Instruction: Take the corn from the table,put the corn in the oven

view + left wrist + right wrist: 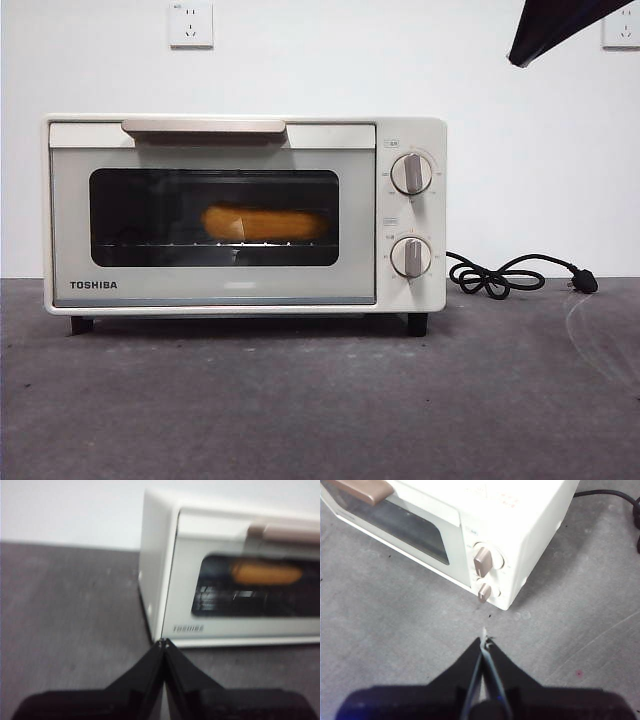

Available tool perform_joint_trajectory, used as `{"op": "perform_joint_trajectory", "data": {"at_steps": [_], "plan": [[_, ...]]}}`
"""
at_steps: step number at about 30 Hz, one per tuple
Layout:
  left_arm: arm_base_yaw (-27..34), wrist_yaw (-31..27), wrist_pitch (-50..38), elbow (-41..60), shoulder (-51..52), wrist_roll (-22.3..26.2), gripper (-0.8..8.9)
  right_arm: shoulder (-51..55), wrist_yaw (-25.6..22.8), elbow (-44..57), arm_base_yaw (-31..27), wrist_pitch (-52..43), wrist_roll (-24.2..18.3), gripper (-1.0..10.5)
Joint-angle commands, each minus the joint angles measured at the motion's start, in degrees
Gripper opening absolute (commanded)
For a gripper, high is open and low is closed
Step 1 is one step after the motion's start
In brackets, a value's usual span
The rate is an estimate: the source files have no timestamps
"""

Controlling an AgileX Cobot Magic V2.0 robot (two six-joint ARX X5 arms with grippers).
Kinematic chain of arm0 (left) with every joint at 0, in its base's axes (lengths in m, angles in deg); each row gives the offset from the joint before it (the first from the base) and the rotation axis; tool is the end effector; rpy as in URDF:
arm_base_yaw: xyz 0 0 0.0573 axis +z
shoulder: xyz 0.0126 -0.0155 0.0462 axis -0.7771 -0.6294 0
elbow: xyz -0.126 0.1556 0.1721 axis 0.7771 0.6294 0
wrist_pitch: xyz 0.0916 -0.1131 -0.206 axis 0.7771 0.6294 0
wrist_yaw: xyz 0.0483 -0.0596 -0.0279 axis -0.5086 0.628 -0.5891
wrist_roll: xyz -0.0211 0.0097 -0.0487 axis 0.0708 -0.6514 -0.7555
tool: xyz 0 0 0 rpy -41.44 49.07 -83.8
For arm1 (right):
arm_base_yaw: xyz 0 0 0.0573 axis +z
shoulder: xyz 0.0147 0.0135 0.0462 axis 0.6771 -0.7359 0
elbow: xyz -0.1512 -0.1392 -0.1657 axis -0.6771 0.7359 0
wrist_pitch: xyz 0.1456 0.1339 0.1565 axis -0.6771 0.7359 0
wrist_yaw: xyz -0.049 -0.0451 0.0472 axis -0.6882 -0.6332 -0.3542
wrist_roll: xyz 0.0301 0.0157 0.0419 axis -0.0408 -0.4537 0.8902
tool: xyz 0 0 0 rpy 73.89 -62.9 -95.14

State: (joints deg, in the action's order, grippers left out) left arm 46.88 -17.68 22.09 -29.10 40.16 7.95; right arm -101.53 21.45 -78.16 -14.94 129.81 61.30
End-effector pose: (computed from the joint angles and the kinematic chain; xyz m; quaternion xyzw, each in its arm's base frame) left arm 0.0958 -0.0084 0.1578 -0.0649 0.0628 -0.0589 0.9942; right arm 0.1884 0.1008 0.3380 -0.1212 0.3406 0.2692 0.8927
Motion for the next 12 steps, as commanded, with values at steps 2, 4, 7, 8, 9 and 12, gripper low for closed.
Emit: {"op": "perform_joint_trajectory", "data": {"at_steps": [2,4,7,8,9,12], "plan": [[0.48,-0.31,2.43,0.68,0.15,2.1,-0.04,-0.17,-0.04,-0.2,0.0,-0.39,-0.24,0.0],[0.48,-0.11,2.45,0.68,0.15,3.43,-0.04,-0.17,-0.07,-0.2,0.0,-0.42,-0.24,0.0],[0.44,-0.13,2.45,0.68,0.15,3.54,-0.04,-0.17,-0.07,-0.2,0.0,-0.39,-0.24,0.0],[0.44,-0.04,2.45,0.68,0.15,3.23,-0.04,-0.17,-0.07,-0.2,0.0,-0.42,-0.24,0.0],[0.44,-0.13,2.29,0.68,0.15,3.26,-0.04,-0.17,-0.07,-0.2,0.0,-0.39,-0.24,0.0],[0.44,-0.15,2.08,0.68,0.15,3.28,-0.04,-0.17,-0.07,-0.2,0.0,-0.39,-0.24,0.0]]}}
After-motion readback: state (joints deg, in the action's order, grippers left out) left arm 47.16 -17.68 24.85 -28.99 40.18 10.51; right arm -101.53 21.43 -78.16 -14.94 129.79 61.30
